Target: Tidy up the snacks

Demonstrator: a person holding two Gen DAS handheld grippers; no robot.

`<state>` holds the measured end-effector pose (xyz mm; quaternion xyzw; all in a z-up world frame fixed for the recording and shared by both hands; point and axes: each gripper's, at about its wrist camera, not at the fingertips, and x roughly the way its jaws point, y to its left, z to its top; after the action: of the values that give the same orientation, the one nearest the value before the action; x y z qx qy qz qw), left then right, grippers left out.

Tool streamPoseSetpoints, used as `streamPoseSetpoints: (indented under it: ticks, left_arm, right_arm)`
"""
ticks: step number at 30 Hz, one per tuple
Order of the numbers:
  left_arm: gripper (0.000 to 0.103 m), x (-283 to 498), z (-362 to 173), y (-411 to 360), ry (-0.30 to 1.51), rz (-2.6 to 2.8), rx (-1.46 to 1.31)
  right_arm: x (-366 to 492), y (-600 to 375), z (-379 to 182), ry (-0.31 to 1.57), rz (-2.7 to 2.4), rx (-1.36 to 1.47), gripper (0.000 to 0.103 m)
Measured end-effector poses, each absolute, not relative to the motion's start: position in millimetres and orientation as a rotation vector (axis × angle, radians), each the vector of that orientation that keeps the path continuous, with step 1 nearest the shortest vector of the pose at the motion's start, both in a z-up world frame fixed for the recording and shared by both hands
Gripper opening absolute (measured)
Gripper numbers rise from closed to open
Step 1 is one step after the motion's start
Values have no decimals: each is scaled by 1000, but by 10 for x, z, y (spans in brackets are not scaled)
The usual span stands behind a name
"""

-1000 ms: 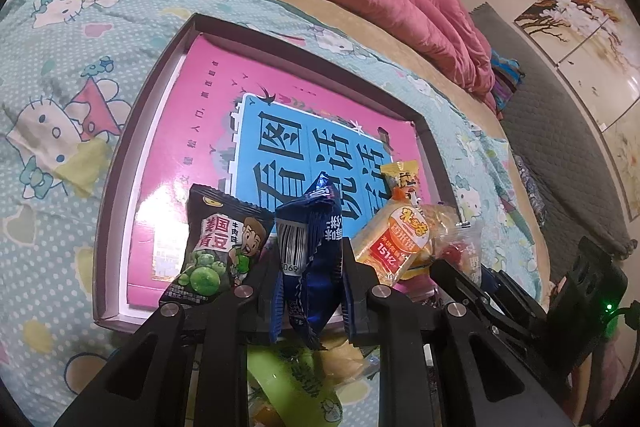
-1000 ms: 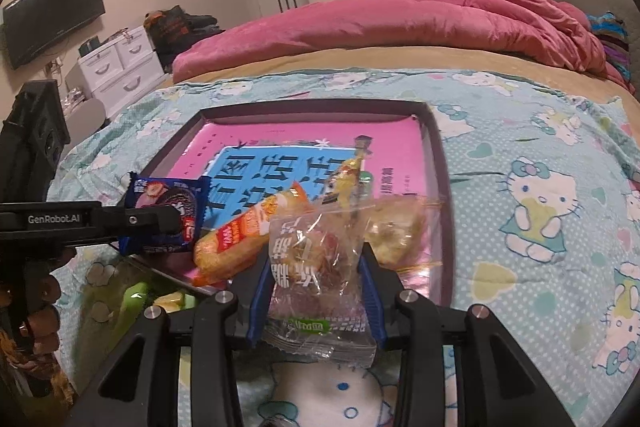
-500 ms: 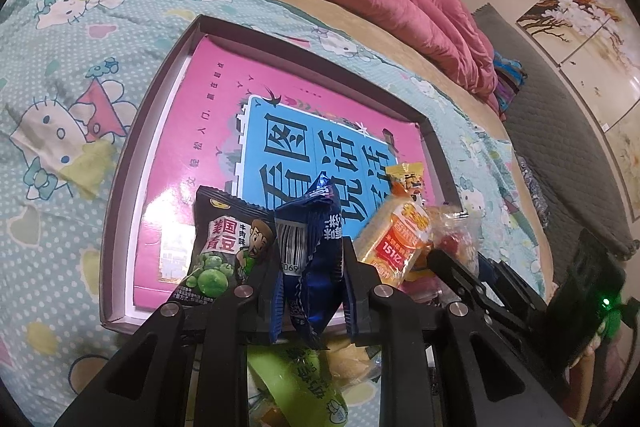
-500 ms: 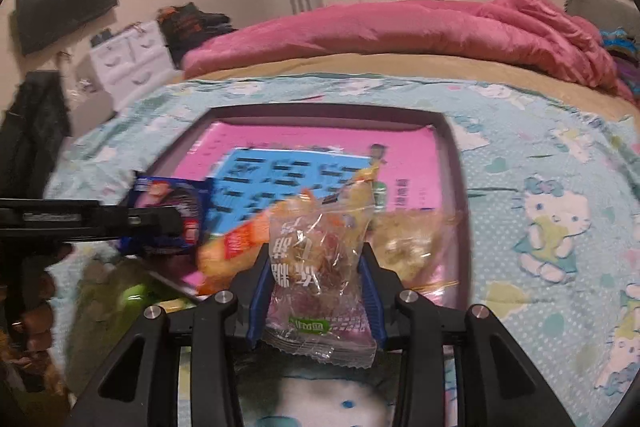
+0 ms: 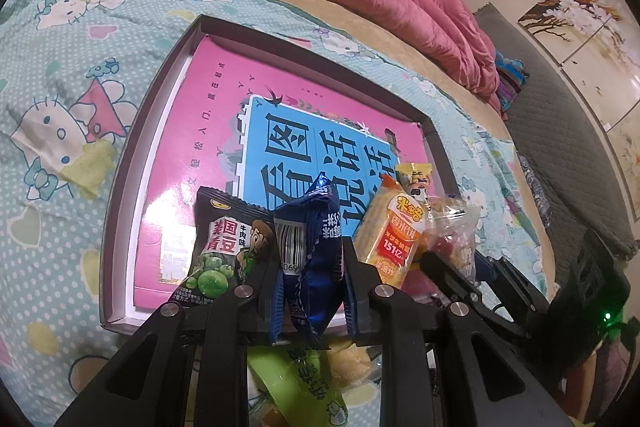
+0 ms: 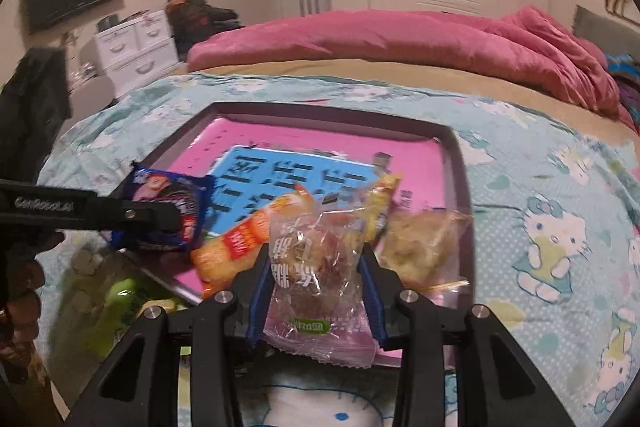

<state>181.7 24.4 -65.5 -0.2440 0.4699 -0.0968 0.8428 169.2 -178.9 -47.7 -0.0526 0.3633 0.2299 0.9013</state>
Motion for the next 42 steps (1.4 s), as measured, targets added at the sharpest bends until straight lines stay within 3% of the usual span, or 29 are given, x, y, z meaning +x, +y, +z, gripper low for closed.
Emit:
streamPoseSetpoints:
  ticks: [19, 24, 42]
  left_arm:
    - [25, 1841, -660, 259, 999, -205, -525]
    - [25, 1854, -659, 253, 1000, -206, -527]
    - [25, 1812, -626, 214, 1012, -216, -524]
  right_arm:
    - [1674, -1926, -492, 775, 425, -63, 42]
    - [1614, -1964, -484, 779, 412, -78, 51]
    - [1448, -1991, -398, 779, 485, -49, 51]
